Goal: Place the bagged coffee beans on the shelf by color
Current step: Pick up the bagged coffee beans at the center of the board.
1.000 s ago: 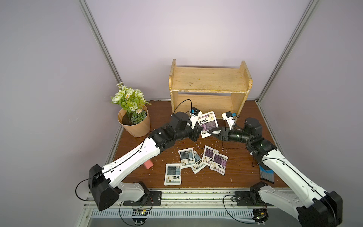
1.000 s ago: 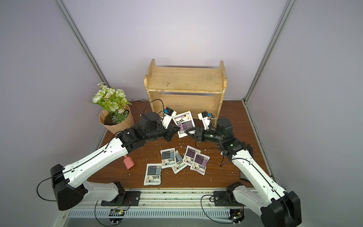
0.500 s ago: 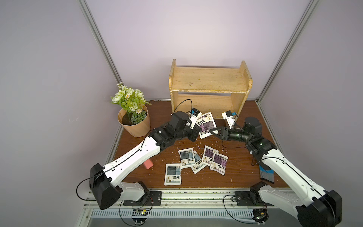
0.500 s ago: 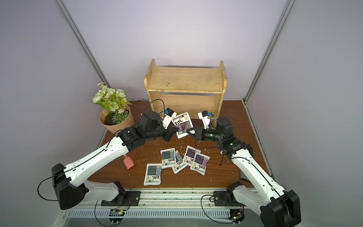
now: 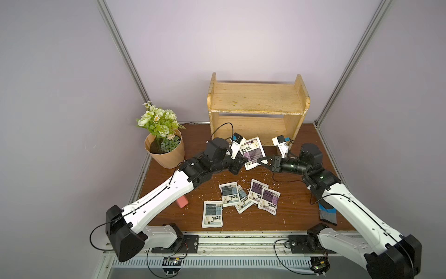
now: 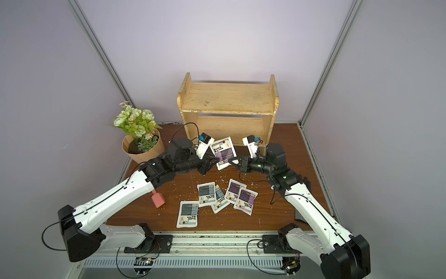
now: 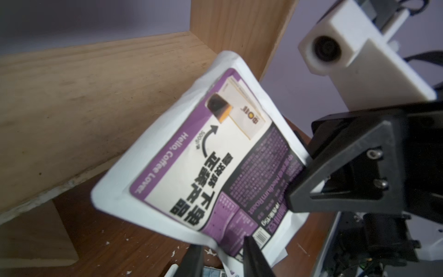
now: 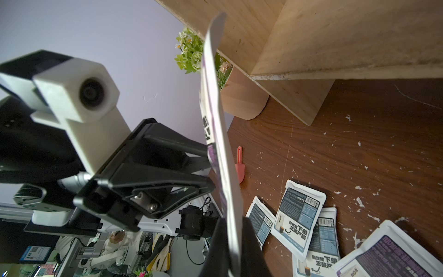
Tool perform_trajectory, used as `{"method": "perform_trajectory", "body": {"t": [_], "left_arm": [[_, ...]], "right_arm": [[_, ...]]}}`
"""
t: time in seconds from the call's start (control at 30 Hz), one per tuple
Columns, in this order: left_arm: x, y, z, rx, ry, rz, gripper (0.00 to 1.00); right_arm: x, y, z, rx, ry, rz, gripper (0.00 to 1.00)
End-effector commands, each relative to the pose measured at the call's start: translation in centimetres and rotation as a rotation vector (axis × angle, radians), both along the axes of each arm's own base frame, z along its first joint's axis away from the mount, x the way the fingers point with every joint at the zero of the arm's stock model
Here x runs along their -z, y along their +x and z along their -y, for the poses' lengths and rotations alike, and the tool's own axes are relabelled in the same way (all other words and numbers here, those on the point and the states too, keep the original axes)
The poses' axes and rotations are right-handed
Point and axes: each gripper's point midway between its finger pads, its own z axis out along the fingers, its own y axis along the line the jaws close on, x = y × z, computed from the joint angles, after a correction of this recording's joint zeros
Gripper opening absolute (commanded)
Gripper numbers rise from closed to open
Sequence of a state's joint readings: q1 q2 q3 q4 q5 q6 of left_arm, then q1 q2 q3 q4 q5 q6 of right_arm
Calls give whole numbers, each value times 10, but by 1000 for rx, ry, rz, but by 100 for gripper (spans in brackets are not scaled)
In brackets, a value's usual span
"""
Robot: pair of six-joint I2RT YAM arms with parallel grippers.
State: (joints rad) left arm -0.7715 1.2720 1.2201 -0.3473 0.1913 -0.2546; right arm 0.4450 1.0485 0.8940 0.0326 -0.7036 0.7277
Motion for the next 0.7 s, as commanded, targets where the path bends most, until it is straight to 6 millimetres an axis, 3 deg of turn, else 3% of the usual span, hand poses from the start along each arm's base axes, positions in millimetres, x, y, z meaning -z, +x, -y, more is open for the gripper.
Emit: {"method": "perform_trajectory", "body": {"t": [0.0,0.13,0.3,0.5,0.67], "left_arm": [[-22,8,-17,-71,0,81,35],[-34,10,-27,-114,-24,139,35],[-70,2,-40,-133,-96,243,36],[-109,0,-56,-175,-125,338,38],[-153,-9,-57,-158,-212,406,39]], "right_arm": [[-40,-5,-1,-12,15,137,0],[-59,-11,-7,-42,25,184,0],[-72,-25,-22,-119,-29,216,0],[-89,-21,-25,-105,-66,268,0],[-129,-13,-30,-90,-48,348,0]]}}
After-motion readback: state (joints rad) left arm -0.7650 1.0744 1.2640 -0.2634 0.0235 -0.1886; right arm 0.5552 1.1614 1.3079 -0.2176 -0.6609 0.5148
